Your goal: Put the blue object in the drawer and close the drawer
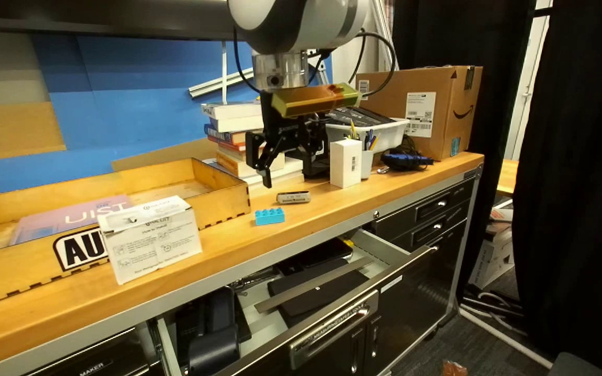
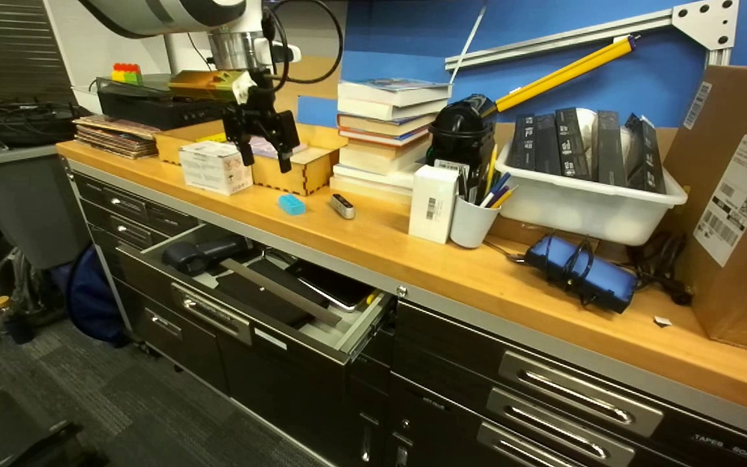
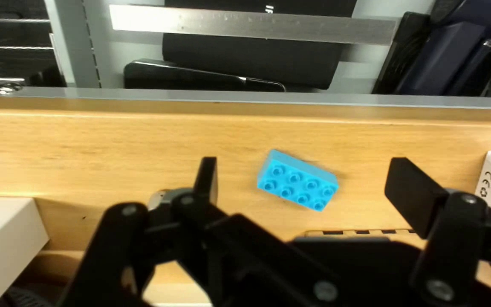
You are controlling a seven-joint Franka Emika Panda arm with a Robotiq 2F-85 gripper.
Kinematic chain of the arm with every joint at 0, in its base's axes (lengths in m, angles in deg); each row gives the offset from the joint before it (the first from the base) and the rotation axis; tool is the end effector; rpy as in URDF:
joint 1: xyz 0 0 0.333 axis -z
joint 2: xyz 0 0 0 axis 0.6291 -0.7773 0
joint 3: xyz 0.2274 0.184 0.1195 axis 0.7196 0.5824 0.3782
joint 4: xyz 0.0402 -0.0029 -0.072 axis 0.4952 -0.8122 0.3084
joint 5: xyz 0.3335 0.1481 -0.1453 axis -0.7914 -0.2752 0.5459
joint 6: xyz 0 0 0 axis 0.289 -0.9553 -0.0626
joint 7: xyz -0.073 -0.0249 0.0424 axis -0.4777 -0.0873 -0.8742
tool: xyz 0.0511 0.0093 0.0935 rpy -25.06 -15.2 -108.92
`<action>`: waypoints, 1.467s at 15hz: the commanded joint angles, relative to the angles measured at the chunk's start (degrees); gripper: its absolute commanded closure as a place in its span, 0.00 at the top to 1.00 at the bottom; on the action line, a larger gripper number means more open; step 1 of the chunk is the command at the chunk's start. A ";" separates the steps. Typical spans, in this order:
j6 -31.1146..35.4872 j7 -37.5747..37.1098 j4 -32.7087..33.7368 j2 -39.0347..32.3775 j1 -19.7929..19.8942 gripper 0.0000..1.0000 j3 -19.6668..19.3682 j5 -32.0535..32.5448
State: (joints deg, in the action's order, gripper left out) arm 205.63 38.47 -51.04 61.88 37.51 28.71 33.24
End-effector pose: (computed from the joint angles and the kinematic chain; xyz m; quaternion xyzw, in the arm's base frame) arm 0.5844 0.1016 0.4502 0.9977 0.0226 0.0491 0.0399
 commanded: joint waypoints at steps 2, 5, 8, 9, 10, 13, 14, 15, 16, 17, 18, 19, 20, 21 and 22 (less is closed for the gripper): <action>-7.12 -0.26 13.36 -11.39 -2.28 1.00 -2.28 -4.41; -9.23 -0.52 16.78 -15.25 -2.80 1.00 -3.22 -6.24; -8.44 -0.26 18.15 -17.61 -3.10 1.00 -3.69 -7.73; -7.77 -0.14 18.33 -18.17 -3.21 1.00 -3.79 -8.01; -6.84 -0.03 18.33 -18.67 -3.39 1.00 -3.90 -7.99; -4.71 -1.40 18.91 -19.99 -4.30 1.00 -4.63 -6.66; -4.34 -2.15 19.16 -20.49 -4.66 1.00 -5.02 -6.32; -3.79 -2.71 19.37 -20.92 -4.88 1.00 -5.31 -6.28; -3.67 -3.29 19.67 -21.41 -5.11 1.00 -5.59 -6.28; -3.05 -3.80 19.81 -21.86 -5.33 1.00 -5.86 -6.26; -2.53 -4.57 19.95 -22.25 -5.62 1.00 -6.20 -6.08; -1.97 -5.29 20.04 -22.57 -5.88 1.00 -6.48 -5.97; -1.13 -6.14 20.05 -22.71 -6.17 0.75 -6.79 -5.77; -0.34 -6.81 19.90 -22.76 -6.45 0.73 -7.10 -5.46; 0.62 -7.62 19.50 -22.45 -6.66 0.66 -7.43 -5.25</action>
State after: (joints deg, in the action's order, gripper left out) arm 204.46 33.68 -33.27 40.16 32.44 22.84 26.97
